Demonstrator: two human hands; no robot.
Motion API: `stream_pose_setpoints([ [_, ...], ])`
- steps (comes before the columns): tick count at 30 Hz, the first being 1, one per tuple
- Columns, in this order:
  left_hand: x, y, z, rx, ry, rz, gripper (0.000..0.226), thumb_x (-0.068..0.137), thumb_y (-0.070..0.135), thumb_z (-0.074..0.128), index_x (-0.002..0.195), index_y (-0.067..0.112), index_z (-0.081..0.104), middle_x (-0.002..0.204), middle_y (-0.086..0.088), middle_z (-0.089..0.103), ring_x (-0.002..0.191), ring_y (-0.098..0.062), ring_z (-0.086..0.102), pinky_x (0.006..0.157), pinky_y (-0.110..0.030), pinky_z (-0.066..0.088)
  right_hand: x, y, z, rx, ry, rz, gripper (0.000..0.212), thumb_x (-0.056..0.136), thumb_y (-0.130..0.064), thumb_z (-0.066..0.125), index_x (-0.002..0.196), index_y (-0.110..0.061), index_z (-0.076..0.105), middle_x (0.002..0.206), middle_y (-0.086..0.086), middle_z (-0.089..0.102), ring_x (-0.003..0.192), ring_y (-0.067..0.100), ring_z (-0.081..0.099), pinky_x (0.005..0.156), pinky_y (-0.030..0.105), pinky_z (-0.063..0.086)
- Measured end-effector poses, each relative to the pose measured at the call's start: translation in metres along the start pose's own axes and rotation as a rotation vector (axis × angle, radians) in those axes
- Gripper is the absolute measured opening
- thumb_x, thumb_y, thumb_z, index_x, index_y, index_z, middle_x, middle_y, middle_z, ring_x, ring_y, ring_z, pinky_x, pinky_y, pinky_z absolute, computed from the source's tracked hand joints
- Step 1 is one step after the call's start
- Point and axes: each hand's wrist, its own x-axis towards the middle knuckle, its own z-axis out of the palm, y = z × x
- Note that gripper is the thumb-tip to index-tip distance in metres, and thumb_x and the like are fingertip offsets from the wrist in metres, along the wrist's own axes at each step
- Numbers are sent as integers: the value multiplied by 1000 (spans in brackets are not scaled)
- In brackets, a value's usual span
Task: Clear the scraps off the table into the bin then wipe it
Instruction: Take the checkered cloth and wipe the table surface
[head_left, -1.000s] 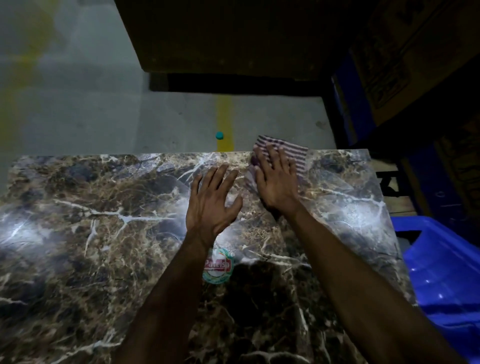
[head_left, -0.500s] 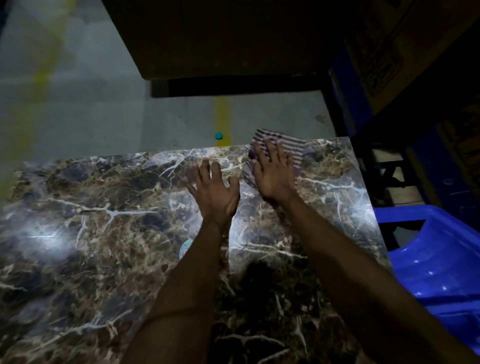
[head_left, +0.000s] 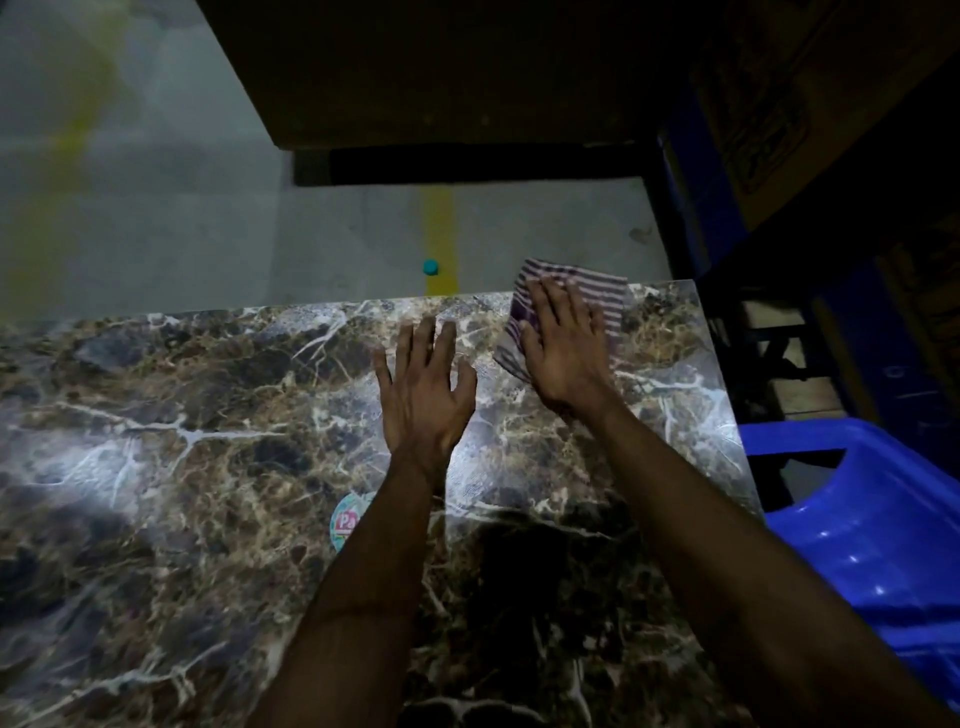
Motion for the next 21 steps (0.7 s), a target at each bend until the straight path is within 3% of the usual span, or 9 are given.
stream_pose_setpoints([
  [5, 1, 2, 0, -15, 36, 57, 52, 104, 41, 45, 155, 28, 45, 166, 5, 34, 156, -13, 22, 129, -51, 8, -36, -19, 5, -33, -65, -184, 63, 109, -49, 11, 167, -25, 10, 175, 0, 8, 161, 23, 2, 129, 51, 5],
  [7, 1, 1, 1, -25, 31, 56, 53, 103, 40, 46, 155, 28, 44, 166, 6, 34, 156, -12, 22, 129, -50, 6, -63, -2, 5, -44, -95, -252, 61, 110, -47, 17, 167, -30, 7, 175, -5, 6, 161, 19, -1, 129, 46, -1],
  [11, 0, 3, 0, 8, 20, 88, 55, 103, 43, 47, 155, 27, 45, 166, 3, 35, 156, -15, 22, 129, -50, 3, -61, 36, -6, -45, -72, -121, 62, 108, -51, 17, 167, -32, 10, 174, -5, 11, 161, 18, 3, 129, 45, 5],
  [16, 2, 4, 2, 101, 29, 98, 58, 100, 55, 46, 153, 31, 47, 164, 3, 38, 155, -17, 27, 127, -55, 4, -11, 17, -6, -11, -16, -6, 65, 107, -53, 12, 167, -29, 9, 175, -4, 7, 161, 21, 2, 129, 51, 7],
  [19, 3, 6, 1, 130, 38, 114, 57, 100, 55, 44, 153, 31, 46, 162, 1, 40, 153, -19, 29, 125, -58, 8, -13, -2, -1, -13, -24, -23, 64, 108, -52, 12, 167, -29, 6, 175, -4, 4, 161, 21, 0, 129, 50, 5],
  [21, 5, 7, 1, 168, 28, 136, 58, 101, 54, 42, 154, 31, 44, 161, -1, 41, 152, -22, 31, 124, -60, 12, -35, -4, 0, -30, -56, -128, 62, 109, -49, 14, 167, -30, 5, 175, -4, 4, 161, 20, -2, 130, 48, 5],
])
